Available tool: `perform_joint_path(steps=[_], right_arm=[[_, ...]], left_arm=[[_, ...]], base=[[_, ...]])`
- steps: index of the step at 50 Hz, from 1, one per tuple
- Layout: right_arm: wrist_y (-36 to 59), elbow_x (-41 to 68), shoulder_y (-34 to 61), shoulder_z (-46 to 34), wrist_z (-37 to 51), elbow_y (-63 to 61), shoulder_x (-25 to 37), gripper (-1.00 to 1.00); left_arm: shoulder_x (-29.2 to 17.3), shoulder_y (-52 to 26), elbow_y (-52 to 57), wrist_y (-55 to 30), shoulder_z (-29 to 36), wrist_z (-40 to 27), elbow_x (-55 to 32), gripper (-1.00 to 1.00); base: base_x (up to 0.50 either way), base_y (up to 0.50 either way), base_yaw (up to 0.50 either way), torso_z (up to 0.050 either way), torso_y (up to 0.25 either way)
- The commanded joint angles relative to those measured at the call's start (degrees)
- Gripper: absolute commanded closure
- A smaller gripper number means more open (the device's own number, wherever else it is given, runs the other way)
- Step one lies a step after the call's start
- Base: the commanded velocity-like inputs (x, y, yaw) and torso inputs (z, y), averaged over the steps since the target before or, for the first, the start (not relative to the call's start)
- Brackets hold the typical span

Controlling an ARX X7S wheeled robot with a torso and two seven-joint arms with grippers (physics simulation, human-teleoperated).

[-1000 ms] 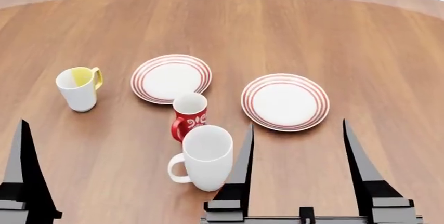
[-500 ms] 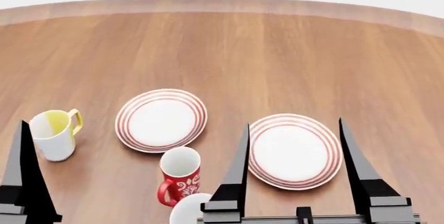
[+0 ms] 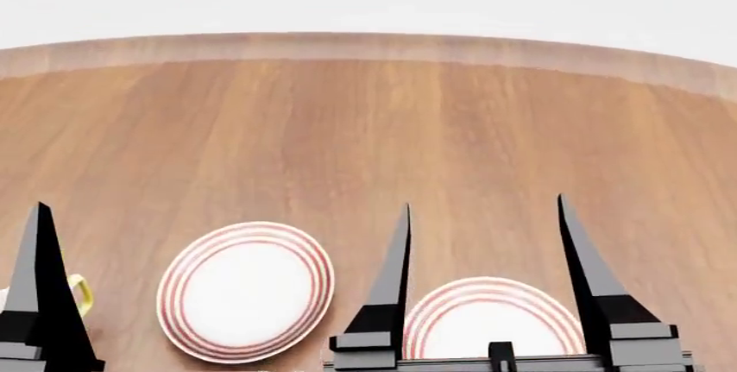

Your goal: Put the white mug on the left plate.

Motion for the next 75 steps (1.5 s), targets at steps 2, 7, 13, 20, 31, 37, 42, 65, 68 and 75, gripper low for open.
perform_joint_path(steps=[2, 7, 13, 20, 31, 37, 42, 65, 68, 75], right_arm=[[0.36, 0.52, 0.19, -0.28, 0.52, -0.08, 0.45, -1.00], [-0.14, 0.79, 0.07, -0.23, 0.81, 0.25, 0.62, -1.00], [1.72, -0.31, -0.04, 0.05, 2.43, 0.31, 0.43, -1.00], [2.90, -0.95, 0.71, -1.57, 2.03, 0.51, 1.17, -1.00], [2.19, 0.57, 0.80, -1.86, 2.04, 0.81, 1.74, -1.00], [2.30, 0.80, 0.88, -1.99, 2.39, 0.62, 2.05, -1.00], [2.37, 1.02, 1.09, -2.21, 2.74, 0.66, 2.23, -1.00], [2.59, -1.32, 1.30, -4.10, 4.87, 0.06, 4.05, -1.00], [-4.47, 2.15, -0.83, -1.78, 5.11, 0.52, 3.66, -1.00], [-4.47, 2.54, -0.76, -1.91, 5.50, 0.45, 3.99, -1.00]], left_arm=[[-0.75, 0.04, 0.24, 0.07, 0.41, -0.78, -0.51, -1.00], [-1.03, -0.18, 0.30, -0.25, 0.43, -1.14, -0.87, -1.00], [-1.29, -0.02, -0.06, 0.31, 0.68, -1.41, -0.95, -1.00], [-1.57, 0.11, -0.30, 0.83, 0.85, -1.67, -1.04, -1.00], [-2.10, 0.13, -0.27, 0.95, 1.19, -2.28, -1.36, -1.00], [-2.41, 0.11, -0.18, 0.96, 1.36, -2.61, -1.54, -1.00], [-2.69, -0.01, -0.02, 0.73, 1.43, -2.90, -1.81, -1.00], [-3.68, -0.14, -0.48, 1.46, 2.34, -3.86, -2.23, -1.00], [-3.87, 0.14, -0.44, 1.67, 2.45, -3.93, -2.27, -1.00], [-4.17, 0.09, -0.42, 1.78, 2.57, -4.25, -2.53, -1.00]], base=[[0.50, 0.00, 0.00, 0.000, 0.000], [0.50, 0.00, 0.00, 0.000, 0.002], [0.03, 0.00, 0.00, 0.000, 0.000], [0.00, 0.39, 0.00, 0.000, 0.000], [0.00, 0.50, 0.00, 0.000, 0.000], [0.00, 0.50, 0.00, 0.000, 0.000], [0.00, 0.50, 0.00, 0.000, 0.000], [0.00, 0.36, 0.00, 0.000, 0.000], [0.00, 0.00, -0.33, 0.000, 0.000], [0.00, 0.00, -0.50, 0.000, 0.000]])
